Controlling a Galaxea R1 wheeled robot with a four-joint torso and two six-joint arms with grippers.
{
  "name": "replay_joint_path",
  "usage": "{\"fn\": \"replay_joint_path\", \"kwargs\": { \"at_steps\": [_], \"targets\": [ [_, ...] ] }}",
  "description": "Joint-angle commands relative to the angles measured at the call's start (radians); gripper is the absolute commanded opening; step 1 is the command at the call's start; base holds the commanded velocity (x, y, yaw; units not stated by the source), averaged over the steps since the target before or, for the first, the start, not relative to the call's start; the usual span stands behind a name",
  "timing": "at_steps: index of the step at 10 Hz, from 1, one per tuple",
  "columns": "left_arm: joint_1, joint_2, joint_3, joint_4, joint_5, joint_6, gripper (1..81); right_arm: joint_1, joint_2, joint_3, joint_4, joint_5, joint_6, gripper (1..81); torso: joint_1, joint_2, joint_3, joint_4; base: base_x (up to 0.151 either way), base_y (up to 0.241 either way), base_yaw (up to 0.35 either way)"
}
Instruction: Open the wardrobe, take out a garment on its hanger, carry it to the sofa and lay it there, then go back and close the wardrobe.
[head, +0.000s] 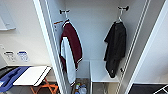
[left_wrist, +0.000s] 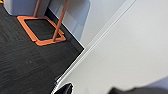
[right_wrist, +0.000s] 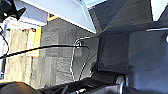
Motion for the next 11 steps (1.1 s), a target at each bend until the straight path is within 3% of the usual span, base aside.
{"fn": "replay_joint_path", "kwargs": {
  "at_steps": [1,3,5,6,8,10,11],
  "targets": [
    [-0.04,-0.03,0.0,-0.022,0.001,0.004,81.1,0.05,-0.021,0.034,0.006,-0.039,0.001,81.1,0.0,0.0,0.0,0.0,0.0,0.0,0.0],
    [0.012,-0.034,0.001,0.009,0.015,0.015,81.1,0.05,-0.021,0.035,0.003,-0.034,0.001,81.1,0.0,0.0,0.0,0.0,0.0,0.0,0.0],
    [0.09,-0.056,0.014,0.13,0.06,0.016,81.1,0.052,-0.013,0.029,0.002,-0.034,-0.001,81.1,0.0,0.0,0.0,0.0,0.0,0.0,0.0],
    [0.13,-0.074,0.014,0.257,0.124,0.016,81.1,0.053,-0.01,0.025,0.002,-0.032,0.001,81.1,0.0,0.0,0.0,0.0,0.0,0.0,0.0],
    [0.187,-0.124,0.076,0.582,0.317,-0.001,81.1,0.05,0.014,-0.021,0.008,-0.032,0.001,81.1,0.0,0.0,0.0,0.0,0.0,0.0,0.0],
    [0.198,-0.247,0.287,0.782,0.483,-0.01,81.1,0.05,0.057,-0.089,0.006,-0.037,0.001,81.1,0.0,0.0,0.0,0.0,0.0,0.0,0.0],
    [0.198,-0.293,0.382,0.833,0.55,-0.01,81.1,0.053,0.073,-0.109,0.005,-0.045,0.001,81.1,0.0,0.0,0.0,0.0,0.0,0.0,0.0]
  ]
}}
